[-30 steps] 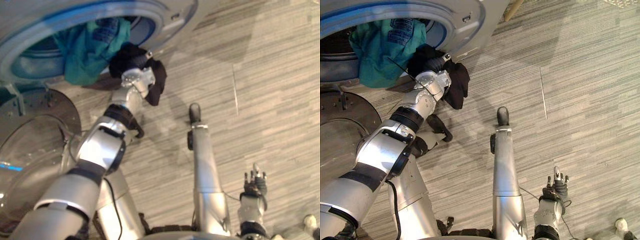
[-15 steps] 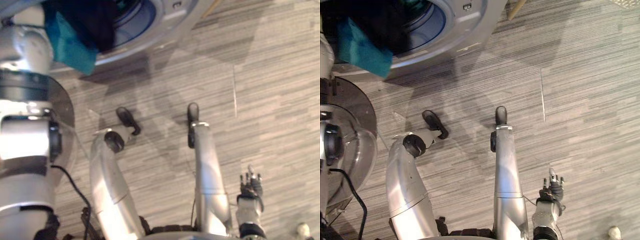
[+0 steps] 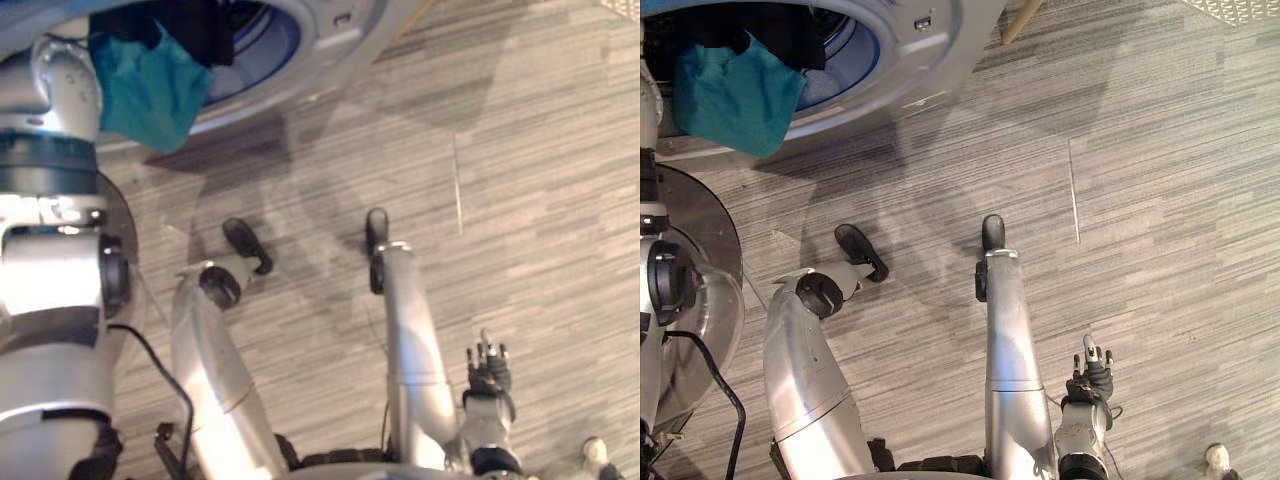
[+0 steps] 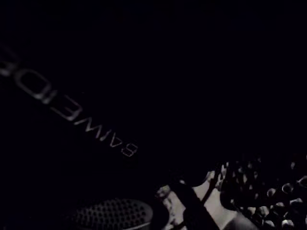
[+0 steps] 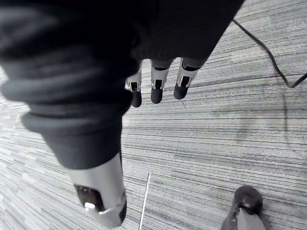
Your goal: Pick up the laundry basket with both hands and put the clothes into the washing machine.
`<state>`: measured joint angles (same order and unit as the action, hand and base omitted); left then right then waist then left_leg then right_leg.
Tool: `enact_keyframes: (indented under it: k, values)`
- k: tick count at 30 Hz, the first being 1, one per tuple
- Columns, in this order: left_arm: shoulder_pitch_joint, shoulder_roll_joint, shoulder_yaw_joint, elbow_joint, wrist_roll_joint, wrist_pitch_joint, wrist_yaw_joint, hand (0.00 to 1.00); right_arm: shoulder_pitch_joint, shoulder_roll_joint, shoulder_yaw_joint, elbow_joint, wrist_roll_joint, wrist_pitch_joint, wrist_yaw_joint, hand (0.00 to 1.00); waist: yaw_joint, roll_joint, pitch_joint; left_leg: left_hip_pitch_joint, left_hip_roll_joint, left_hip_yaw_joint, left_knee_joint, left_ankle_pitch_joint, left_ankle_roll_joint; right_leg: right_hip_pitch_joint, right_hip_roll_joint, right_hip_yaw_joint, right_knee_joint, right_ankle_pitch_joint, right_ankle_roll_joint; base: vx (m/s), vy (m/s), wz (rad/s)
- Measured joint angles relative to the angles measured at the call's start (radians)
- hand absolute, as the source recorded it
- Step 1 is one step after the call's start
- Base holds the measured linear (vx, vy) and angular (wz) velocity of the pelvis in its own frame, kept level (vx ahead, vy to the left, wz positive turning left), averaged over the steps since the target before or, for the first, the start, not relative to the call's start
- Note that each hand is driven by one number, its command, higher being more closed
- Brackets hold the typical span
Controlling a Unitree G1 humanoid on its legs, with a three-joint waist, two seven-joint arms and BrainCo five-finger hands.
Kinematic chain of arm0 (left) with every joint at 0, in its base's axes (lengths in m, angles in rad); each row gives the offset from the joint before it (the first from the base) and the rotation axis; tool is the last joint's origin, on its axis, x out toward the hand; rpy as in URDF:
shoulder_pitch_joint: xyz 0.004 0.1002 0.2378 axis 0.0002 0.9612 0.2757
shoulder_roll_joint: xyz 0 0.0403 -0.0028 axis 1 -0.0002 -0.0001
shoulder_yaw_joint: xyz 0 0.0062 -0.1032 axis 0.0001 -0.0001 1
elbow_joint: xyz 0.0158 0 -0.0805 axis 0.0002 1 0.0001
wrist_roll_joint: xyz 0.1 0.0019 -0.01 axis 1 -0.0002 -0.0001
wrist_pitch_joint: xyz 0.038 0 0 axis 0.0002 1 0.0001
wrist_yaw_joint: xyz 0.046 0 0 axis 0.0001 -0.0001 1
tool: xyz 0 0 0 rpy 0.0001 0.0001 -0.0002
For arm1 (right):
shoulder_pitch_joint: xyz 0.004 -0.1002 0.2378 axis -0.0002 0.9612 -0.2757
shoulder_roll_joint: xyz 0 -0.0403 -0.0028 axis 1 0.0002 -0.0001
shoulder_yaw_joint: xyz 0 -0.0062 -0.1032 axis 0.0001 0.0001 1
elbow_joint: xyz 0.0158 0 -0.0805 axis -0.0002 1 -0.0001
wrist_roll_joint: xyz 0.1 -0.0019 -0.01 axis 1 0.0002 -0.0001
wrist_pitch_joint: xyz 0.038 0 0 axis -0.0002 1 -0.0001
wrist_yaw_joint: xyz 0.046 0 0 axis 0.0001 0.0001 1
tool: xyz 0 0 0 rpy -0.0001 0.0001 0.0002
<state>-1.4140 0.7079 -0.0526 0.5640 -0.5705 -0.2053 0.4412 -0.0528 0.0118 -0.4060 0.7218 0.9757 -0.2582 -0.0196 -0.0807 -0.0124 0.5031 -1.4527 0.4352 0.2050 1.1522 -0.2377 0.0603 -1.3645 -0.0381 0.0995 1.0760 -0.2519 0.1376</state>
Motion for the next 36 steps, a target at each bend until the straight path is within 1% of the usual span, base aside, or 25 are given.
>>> enact_keyframes:
  k: [2, 5, 7, 9, 10, 13, 15, 16, 17, 18, 19, 20, 22, 23, 24, 26, 27, 29, 31, 36]
  values:
    - [-0.038, -0.026, -0.028, 0.032, 0.031, 0.0, -0.001, 1.0, 0.0, -0.009, 0.021, -0.001, 0.0, -0.003, -0.001, 0.0, 0.001, 0.0, 0.0, 0.001, 0.001, -0.002, -0.006, -0.002, -0.004, 0.007, -0.001, -0.003, -0.016, 0.002, 0.0, -0.04, 0.026, 0.01]
    - [-0.109, -0.058, -0.033, 0.086, 0.078, 0.005, 0.0, 1.0, 0.0, -0.012, 0.026, 0.0, -0.001, -0.004, -0.003, 0.0, 0.006, -0.001, 0.0, 0.004, 0.002, 0.007, -0.021, -0.002, -0.004, 0.014, -0.001, -0.001, -0.048, 0.017, 0.005, -0.03, 0.038, -0.08]
    - [-0.152, -0.069, -0.035, 0.124, 0.133, 0.006, 0.002, 1.0, 0.0, -0.013, 0.031, 0.0, -0.001, -0.008, -0.004, 0.0, 0.006, -0.004, -0.002, 0.005, 0.005, 0.016, -0.03, -0.003, -0.004, 0.016, 0.001, 0.004, -0.076, 0.033, 0.01, -0.02, 0.054, -0.17]
    - [-0.182, -0.083, -0.046, 0.159, 0.154, 0.027, 0.009, 1.0, 0.0, -0.013, 0.032, 0.0, -0.001, -0.009, -0.006, 0.0, 0.01, -0.005, -0.003, 0.005, 0.015, 0.028, -0.032, -0.006, 0.001, 0.018, 0.008, 0.01, -0.101, 0.047, 0.015, -0.01, 0.054, -0.22]
    - [-0.205, -0.095, -0.052, 0.176, 0.159, 0.047, 0.019, 1.0, 0.0, -0.014, 0.037, 0.0, -0.001, -0.011, -0.014, 0.0, 0.01, -0.006, -0.003, 0.005, 0.02, 0.036, -0.033, -0.008, 0.004, 0.019, 0.01, 0.014, -0.115, 0.056, 0.018, -0.02, 0.08, -0.26]
    - [-0.237, -0.107, -0.058, 0.197, 0.231, 0.09, 0.033, 1.0, 0.0, -0.017, 0.059, 0.0, -0.001, -0.013, -0.032, 0.0, 0.01, -0.014, -0.002, 0.004, 0.038, 0.053, -0.034, -0.017, 0.016, 0.021, 0.024, 0.027, -0.154, 0.073, 0.018, -0.02, 0.069, -0.3]
    - [-0.259, -0.113, -0.063, 0.197, 0.32, 0.125, 0.062, 1.0, 0.0, -0.016, 0.061, 0.0, -0.001, -0.02, -0.044, 0.0, 0.008, -0.014, -0.002, -0.001, 0.042, 0.058, -0.035, -0.022, 0.02, 0.021, 0.03, 0.035, -0.179, 0.086, 0.019, -0.02, 0.084, -0.25]
    - [-0.271, -0.114, -0.064, 0.197, 0.417, 0.143, 0.089, 1.0, 0.0, -0.015, 0.063, -0.001, -0.003, -0.024, -0.044, 0.0, 0.008, -0.015, -0.002, -0.007, 0.048, 0.06, -0.035, -0.024, 0.024, 0.02, 0.035, 0.036, -0.198, 0.096, 0.022, -0.01, 0.079, -0.22]
    - [-0.275, -0.115, -0.066, 0.197, 0.458, 0.152, 0.099, 1.0, 0.0, -0.015, 0.063, -0.001, -0.003, -0.029, -0.045, 0.0, 0.006, -0.017, -0.001, -0.007, 0.05, 0.063, -0.036, -0.025, 0.025, 0.02, 0.035, 0.037, -0.203, 0.099, 0.024, -0.01, 0.089, -0.2]
    - [-0.294, -0.117, -0.073, 0.196, 0.52, 0.171, 0.118, 1.0, 0.0, -0.011, 0.064, -0.002, -0.003, -0.04, -0.045, 0.0, 0.002, -0.024, 0.0, -0.009, 0.052, 0.071, -0.036, -0.028, 0.03, 0.016, 0.035, 0.042, -0.211, 0.104, 0.029, -0.01, 0.07, -0.12]
    - [-0.308, -0.117, -0.075, 0.196, 0.592, 0.186, 0.131, 1.0, 0.0, -0.009, 0.064, -0.003, -0.003, -0.045, -0.044, 0.0, 0.0, -0.025, 0.0, -0.014, 0.053, 0.072, -0.035, -0.03, 0.034, 0.014, 0.035, 0.043, -0.216, 0.106, 0.03, 0.0, 0.067, -0.11]
    - [-0.316, -0.116, -0.077, 0.196, 0.628, 0.193, 0.133, 1.0, 0.0, -0.009, 0.065, -0.004, -0.003, -0.048, -0.044, 0.0, -0.002, -0.026, 0.0, -0.017, 0.053, 0.072, -0.035, -0.031, 0.035, 0.013, 0.036, 0.043, -0.221, 0.109, 0.034, 0.0, 0.054, -0.09]
    - [-0.335, -0.106, -0.113, 0.19, 0.743, 0.209, 0.133, 1.0, 0.0, -0.009, 0.066, -0.004, -0.003, -0.05, -0.043, 0.0, -0.004, -0.026, 0.0, -0.025, 0.054, 0.073, -0.032, -0.038, 0.04, 0.011, 0.035, 0.043, -0.231, 0.112, 0.039, 0.0, 0.064, -0.08]
    - [-0.335, -0.104, -0.116, 0.188, 0.773, 0.21, 0.132, 1.0, 0.0, -0.009, 0.066, -0.004, -0.003, -0.05, -0.043, 0.0, -0.004, -0.026, 0.0, -0.026, 0.054, 0.073, -0.03, -0.04, 0.039, 0.01, 0.035, 0.043, -0.232, 0.112, 0.039, 0.0, 0.058, -0.06]
    - [-0.335, -0.101, -0.116, 0.187, 0.831, 0.221, 0.128, 0.0, 0.0, -0.009, 0.067, -0.005, -0.004, -0.05, -0.043, 0.0, -0.005, -0.026, 0.0, -0.028, 0.054, 0.073, -0.028, -0.043, 0.039, 0.01, 0.034, 0.043, -0.233, 0.113, 0.041, 0.0, 0.054, -0.07]
    - [-0.337, -0.085, -0.114, 0.187, 0.9, 0.243, 0.121, 0.0, -0.001, -0.009, 0.07, -0.012, -0.005, -0.05, -0.043, 0.0, -0.006, -0.026, 0.0, -0.029, 0.056, 0.076, -0.023, -0.044, 0.042, 0.006, 0.034, 0.044, -0.232, 0.115, 0.046, 0.0, 0.047, -0.08]
    - [-0.338, -0.072, -0.111, 0.188, 0.913, 0.252, 0.097, 0.0, -0.001, -0.008, 0.073, -0.024, -0.005, -0.05, -0.043, 0.0, -0.007, -0.026, 0.0, -0.029, 0.06, 0.078, -0.019, -0.047, 0.043, 0.004, 0.035, 0.044, -0.228, 0.115, 0.046, 0.0, 0.035, -0.08]
    - [-0.347, -0.061, -0.098, 0.189, 0.913, 0.264, 0.063, 0.0, -0.001, -0.008, 0.083, -0.039, -0.005, -0.05, -0.042, 0.0, -0.007, -0.028, 0.001, -0.029, 0.067, 0.082, -0.015, -0.047, 0.046, -0.001, 0.037, 0.043, -0.221, 0.115, 0.046, 0.0, 0.03, -0.07]
    - [-0.353, -0.056, -0.094, 0.193, 0.905, 0.266, 0.038, 0.0, -0.001, -0.01, 0.092, -0.041, -0.006, -0.049, -0.042, 0.0, -0.007, -0.03, 0.0, -0.029, 0.07, 0.081, -0.014, -0.047, 0.045, -0.003, 0.039, 0.041, -0.217, 0.115, 0.046, -0.01, 0.01, -0.02]
    - [-0.353, -0.054, -0.094, 0.196, 0.865, 0.266, 0.016, 0.0, -0.001, -0.008, 0.092, -0.041, -0.006, -0.046, -0.042, 0.0, -0.012, -0.03, 0.0, -0.029, 0.069, 0.08, -0.012, -0.049, 0.042, -0.003, 0.037, 0.04, -0.206, 0.114, 0.045, -0.02, 0.022, 0.01]
